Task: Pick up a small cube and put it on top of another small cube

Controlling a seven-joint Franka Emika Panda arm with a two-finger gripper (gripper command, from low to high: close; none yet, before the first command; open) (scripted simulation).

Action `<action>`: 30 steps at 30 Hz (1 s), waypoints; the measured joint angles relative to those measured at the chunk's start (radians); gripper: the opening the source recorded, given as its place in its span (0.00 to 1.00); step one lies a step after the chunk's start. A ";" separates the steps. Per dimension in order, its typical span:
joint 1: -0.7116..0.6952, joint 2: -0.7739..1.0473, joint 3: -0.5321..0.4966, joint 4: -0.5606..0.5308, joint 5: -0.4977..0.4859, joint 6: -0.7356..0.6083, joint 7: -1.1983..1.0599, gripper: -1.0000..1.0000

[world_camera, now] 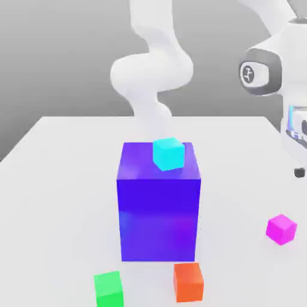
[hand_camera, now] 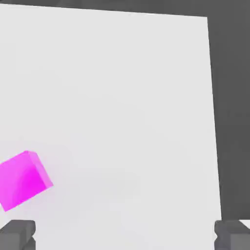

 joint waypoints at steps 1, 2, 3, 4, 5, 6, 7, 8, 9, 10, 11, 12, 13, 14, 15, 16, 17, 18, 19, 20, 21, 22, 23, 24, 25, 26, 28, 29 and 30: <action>0.013 0.030 0.005 -0.010 -0.019 0.016 -0.027 0.50; 0.023 0.060 0.010 -0.021 -0.043 0.032 -0.050 0.50; 0.033 0.089 0.014 -0.031 -0.070 0.048 -0.071 0.50; 0.045 0.119 0.016 -0.041 -0.103 0.063 -0.088 0.50; 0.055 0.151 0.013 -0.043 -0.125 0.085 -0.094 0.50; 0.063 0.186 0.007 -0.040 -0.143 0.110 -0.092 0.50; 0.070 0.221 -0.001 -0.035 -0.156 0.138 -0.087 0.50; 0.078 0.257 -0.009 -0.028 -0.166 0.166 -0.083 0.50; 0.085 0.293 -0.017 -0.022 -0.173 0.195 -0.078 0.50; 0.091 0.330 -0.024 -0.015 -0.178 0.224 -0.075 0.50; 0.094 0.352 -0.028 -0.011 -0.181 0.242 -0.072 0.00; 0.094 0.352 -0.028 -0.011 -0.181 0.242 -0.072 0.00; 0.094 0.352 -0.028 -0.011 -0.181 0.241 -0.072 0.00; 0.094 0.352 -0.028 -0.011 -0.181 0.241 -0.072 0.00; 0.094 0.352 -0.028 -0.011 -0.181 0.240 -0.072 0.00; 0.094 0.352 -0.028 -0.011 -0.182 0.239 -0.072 0.00; 0.096 0.363 -0.029 -0.009 -0.183 0.248 -0.070 0.00; 0.094 0.350 -0.028 -0.011 -0.183 0.238 -0.071 0.00; 0.092 0.325 -0.024 -0.016 -0.180 0.218 -0.074 0.00; 0.085 0.295 -0.017 -0.022 -0.177 0.194 -0.076 0.00; 0.080 0.261 -0.010 -0.029 -0.169 0.167 -0.083 0.00; 0.075 0.226 -0.003 -0.036 -0.161 0.140 -0.088 0.00; 0.071 0.191 0.003 -0.043 -0.148 0.111 -0.098 0.00; 0.073 0.174 0.012 -0.040 -0.143 0.092 -0.114 0.00; 0.063 0.170 0.010 -0.029 -0.138 0.078 -0.129 0.00; 0.047 0.169 0.000 -0.015 -0.131 0.066 -0.141 0.00; 0.006 0.174 -0.030 0.016 -0.116 0.042 -0.162 0.00; -0.017 0.178 -0.047 0.033 -0.109 0.030 -0.171 0.00; -0.039 0.182 -0.064 0.049 -0.102 0.018 -0.181 0.00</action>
